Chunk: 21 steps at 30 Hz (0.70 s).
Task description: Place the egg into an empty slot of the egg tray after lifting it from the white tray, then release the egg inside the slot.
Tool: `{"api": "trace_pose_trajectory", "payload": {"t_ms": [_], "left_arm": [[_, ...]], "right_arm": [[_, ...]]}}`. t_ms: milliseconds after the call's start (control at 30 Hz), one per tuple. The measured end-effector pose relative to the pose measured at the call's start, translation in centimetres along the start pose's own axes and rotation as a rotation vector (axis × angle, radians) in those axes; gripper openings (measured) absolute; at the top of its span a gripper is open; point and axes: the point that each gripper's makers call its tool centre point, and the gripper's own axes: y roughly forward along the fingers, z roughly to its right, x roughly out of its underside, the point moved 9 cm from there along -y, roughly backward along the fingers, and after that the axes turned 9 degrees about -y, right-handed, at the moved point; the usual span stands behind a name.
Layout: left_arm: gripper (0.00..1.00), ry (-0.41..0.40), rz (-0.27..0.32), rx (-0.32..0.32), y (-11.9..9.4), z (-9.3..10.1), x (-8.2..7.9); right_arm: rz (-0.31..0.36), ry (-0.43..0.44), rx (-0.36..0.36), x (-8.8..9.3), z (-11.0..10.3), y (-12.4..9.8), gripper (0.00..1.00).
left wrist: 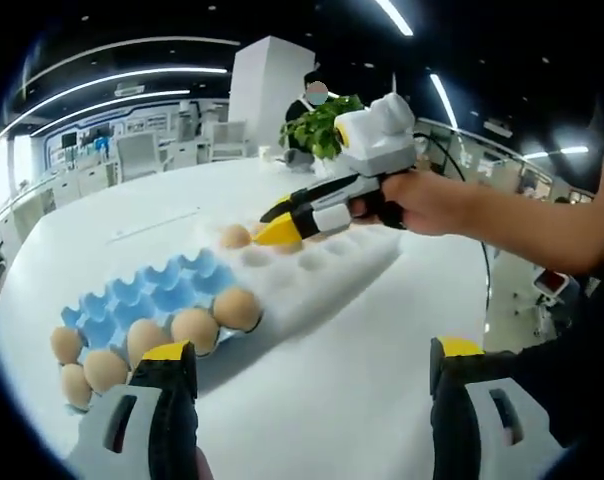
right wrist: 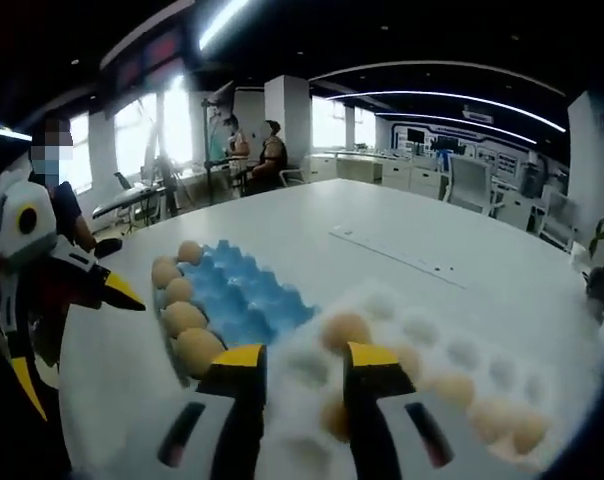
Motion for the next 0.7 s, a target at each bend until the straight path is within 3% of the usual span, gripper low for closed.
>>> {"api": "trace_pose_trajectory", "payload": {"t_ms": [333,500,633,700], "left_arm": [[0.98,0.014,-0.005,0.028,0.1,0.7,-0.3],[0.97,0.022,-0.021,0.036,0.4,1.2,0.2],[0.97,0.011,-0.017,0.041,0.5,1.4,0.3],[0.97,0.010,-0.019,0.042,0.5,1.4,0.4]], "right_arm": [[0.014,-0.002,0.047,0.1,0.4,-0.6,0.30],[-0.021,-0.031,0.036,0.6,0.2,-0.5,0.30],[-0.083,-0.057,0.072,1.5,0.6,-0.9,0.29],[-0.068,-0.048,0.080,1.9,1.0,-1.2,0.28]]}}
